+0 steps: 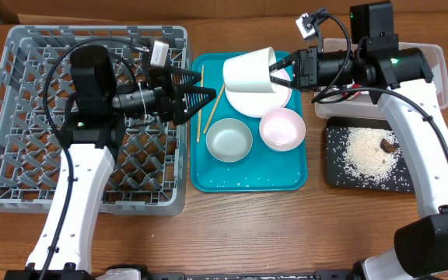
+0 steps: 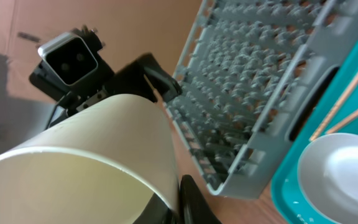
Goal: Sort waste into correct bins and load items into the dishwasher
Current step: 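Hand the white cup from the right gripper to the left gripper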
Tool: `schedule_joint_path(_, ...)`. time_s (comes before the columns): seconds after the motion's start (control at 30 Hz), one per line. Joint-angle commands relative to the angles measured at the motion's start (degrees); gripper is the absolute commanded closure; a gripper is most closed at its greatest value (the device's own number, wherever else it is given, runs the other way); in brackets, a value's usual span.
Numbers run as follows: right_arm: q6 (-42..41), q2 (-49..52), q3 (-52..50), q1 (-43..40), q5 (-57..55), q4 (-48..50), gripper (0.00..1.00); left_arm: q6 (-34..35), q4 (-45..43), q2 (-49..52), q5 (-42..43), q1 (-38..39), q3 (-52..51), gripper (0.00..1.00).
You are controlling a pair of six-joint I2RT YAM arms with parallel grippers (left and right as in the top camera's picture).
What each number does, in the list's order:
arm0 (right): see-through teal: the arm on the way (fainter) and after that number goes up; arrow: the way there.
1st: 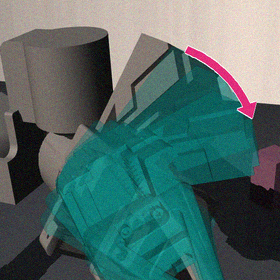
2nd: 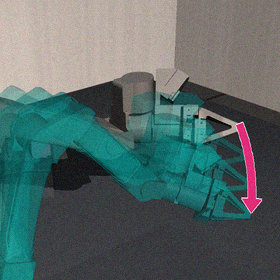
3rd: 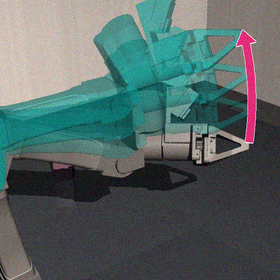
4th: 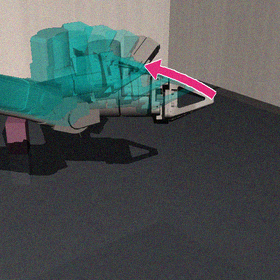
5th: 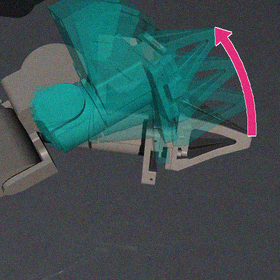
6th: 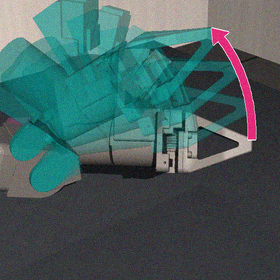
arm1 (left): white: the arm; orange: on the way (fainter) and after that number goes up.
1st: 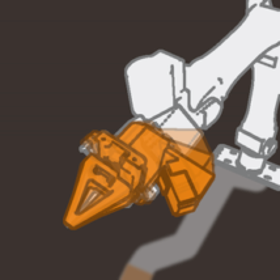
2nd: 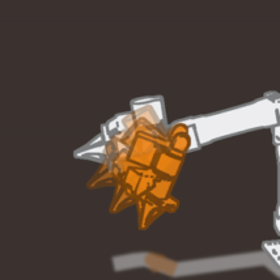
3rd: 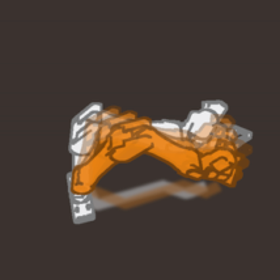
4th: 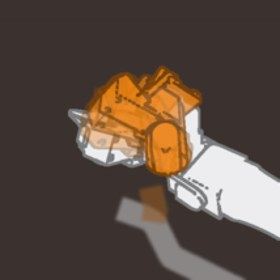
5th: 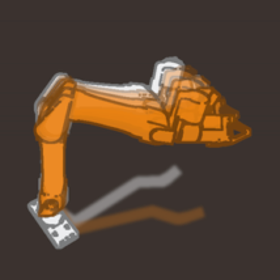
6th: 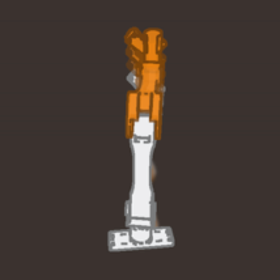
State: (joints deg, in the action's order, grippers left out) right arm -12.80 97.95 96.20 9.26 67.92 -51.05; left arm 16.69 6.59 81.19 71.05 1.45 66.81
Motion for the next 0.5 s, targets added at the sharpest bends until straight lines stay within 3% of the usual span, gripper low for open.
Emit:
schedule_joint_path(0.0,0.6,0.1,0.3,0.4,6.6,0.2,0.96,3.3,-4.4,0.3,5.1,2.5,1.1,0.01)
schedule_joint_path(0.47,0.6,0.1,0.3,6.6,10.2,0.3,0.96,9.3,-17.8,0.3,5.3,6.5,1.1,0.0)
